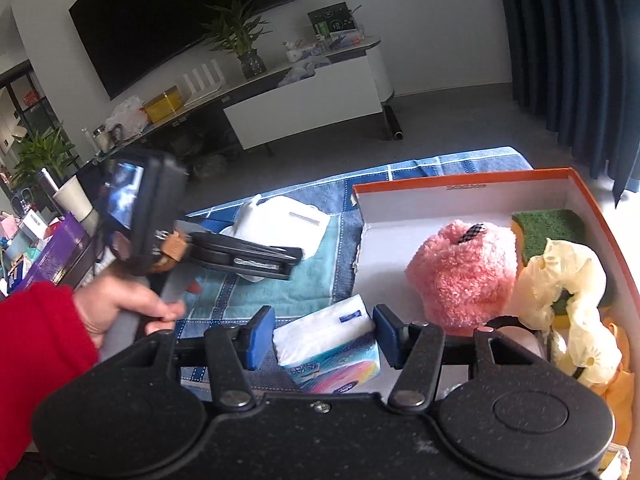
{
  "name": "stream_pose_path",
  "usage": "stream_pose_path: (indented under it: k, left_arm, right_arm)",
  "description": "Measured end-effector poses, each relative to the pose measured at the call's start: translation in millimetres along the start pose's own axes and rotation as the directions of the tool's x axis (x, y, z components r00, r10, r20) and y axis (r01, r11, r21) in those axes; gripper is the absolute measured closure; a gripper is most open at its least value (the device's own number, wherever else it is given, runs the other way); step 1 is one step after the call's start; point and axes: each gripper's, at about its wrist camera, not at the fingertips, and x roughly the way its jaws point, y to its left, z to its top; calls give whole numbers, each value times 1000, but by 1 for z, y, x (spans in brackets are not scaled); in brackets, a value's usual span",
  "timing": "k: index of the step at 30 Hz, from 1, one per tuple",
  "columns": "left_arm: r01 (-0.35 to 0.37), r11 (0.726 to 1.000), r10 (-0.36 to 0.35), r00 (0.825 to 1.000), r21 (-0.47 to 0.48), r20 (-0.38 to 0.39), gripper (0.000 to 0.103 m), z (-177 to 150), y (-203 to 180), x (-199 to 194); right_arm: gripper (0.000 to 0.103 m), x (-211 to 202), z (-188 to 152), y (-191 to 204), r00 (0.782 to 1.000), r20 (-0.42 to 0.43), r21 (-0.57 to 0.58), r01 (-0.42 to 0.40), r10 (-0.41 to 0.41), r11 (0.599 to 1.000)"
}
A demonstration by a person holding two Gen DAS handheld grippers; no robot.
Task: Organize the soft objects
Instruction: 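Grasp the white face mask with the left tool while the right tool grasps the tissue pack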
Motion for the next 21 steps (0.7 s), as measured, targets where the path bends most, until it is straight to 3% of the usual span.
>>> stream_pose_path:
  k: [4, 8, 11, 21]
  left_arm:
    - [64, 995, -62, 998, -76, 29, 28, -5, 4, 2]
    - [80, 981, -72, 996, -174, 52, 51, -16, 12, -14]
    - [73, 972, -62, 997, -222, 55, 60, -26, 13, -33]
    - [15, 949, 9, 997, -316, 74, 61, -64, -7, -111]
  right_arm:
    - [37, 1, 0, 0, 1000, 5, -11, 2, -2, 1000]
    - [37, 2, -1, 0, 1000, 1, -6, 0, 0, 1000]
    - [37, 3, -1, 2, 1000, -1, -7, -17, 17, 1000]
    - [37, -13, -8, 21, 999, 4, -38, -53, 53, 998]
